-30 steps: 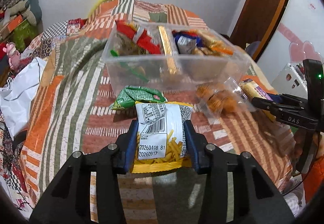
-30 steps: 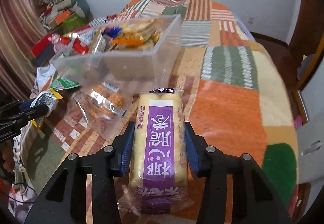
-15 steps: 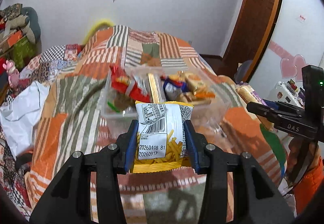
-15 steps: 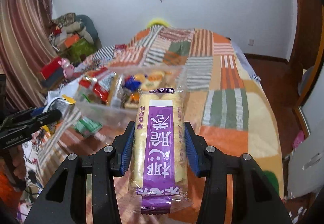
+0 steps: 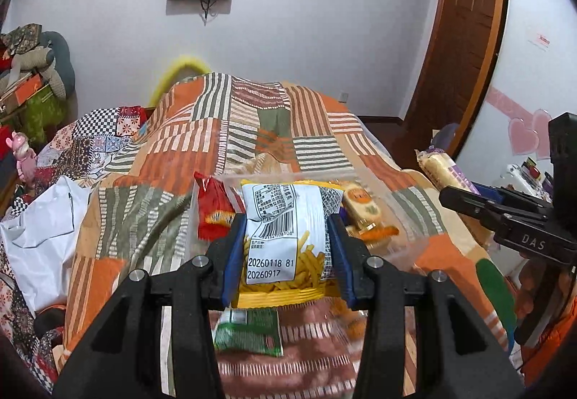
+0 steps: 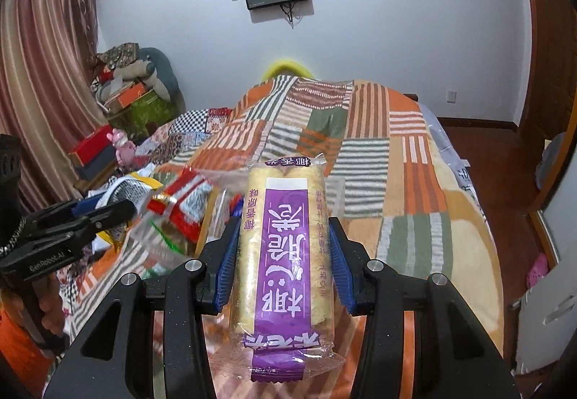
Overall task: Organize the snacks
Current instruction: 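Carry the fries bag and purple-label cake over the box and lower them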
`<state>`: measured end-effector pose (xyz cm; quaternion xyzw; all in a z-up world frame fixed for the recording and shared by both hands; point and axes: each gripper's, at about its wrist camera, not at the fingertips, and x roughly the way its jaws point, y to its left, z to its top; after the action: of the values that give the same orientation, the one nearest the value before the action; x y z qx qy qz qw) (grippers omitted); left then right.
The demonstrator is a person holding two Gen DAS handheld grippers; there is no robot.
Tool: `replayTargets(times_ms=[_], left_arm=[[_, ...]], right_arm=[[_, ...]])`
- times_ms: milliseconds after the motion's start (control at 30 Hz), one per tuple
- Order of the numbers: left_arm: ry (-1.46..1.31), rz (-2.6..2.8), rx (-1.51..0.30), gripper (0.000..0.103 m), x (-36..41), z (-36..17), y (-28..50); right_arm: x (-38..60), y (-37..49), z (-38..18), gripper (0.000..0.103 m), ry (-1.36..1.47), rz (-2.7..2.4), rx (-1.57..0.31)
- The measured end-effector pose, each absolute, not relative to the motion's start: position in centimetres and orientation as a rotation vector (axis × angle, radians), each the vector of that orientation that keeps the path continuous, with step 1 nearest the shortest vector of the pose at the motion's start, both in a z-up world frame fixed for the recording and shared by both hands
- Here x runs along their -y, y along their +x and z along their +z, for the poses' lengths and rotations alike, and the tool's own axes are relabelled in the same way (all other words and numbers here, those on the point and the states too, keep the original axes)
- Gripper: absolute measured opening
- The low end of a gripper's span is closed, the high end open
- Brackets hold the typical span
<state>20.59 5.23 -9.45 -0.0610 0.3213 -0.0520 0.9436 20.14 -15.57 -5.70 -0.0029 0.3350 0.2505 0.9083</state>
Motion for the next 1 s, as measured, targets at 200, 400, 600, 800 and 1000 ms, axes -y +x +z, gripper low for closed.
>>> replayTargets(times_ms=[200,400,600,800,1000], left_arm=[[-0.136,-0.1,-0.661,0.044,-5.8,-9.7,23.1],[-0.136,-0.079,-0.675,0.044,-6.3,-10.4,25.6],[-0.149,-0.053,-0.702,0.044,-7.2,-11.7,28.0],[-0.157,-0.05,-0.736,0.044,-7.5,-13.3,29.6],[-0.173,-0.057,-0.771,0.044,-7.7,-14.4,30.4]], right_arm=[[14.1,21.8,-5.7,0.043,0.005,0.53,-0.694],[11.8,23.2,-6.4,0.043,-0.011,0.565,-0.722],[9.8,24.7,-7.7,0.043,-0.018,0.597,-0.769],[8.4,25.8,-9.2,0.043,-0.041,0.616,-0.825],[7.7,26.3,-10.3,0.043,-0.075,0.621,-0.857]])
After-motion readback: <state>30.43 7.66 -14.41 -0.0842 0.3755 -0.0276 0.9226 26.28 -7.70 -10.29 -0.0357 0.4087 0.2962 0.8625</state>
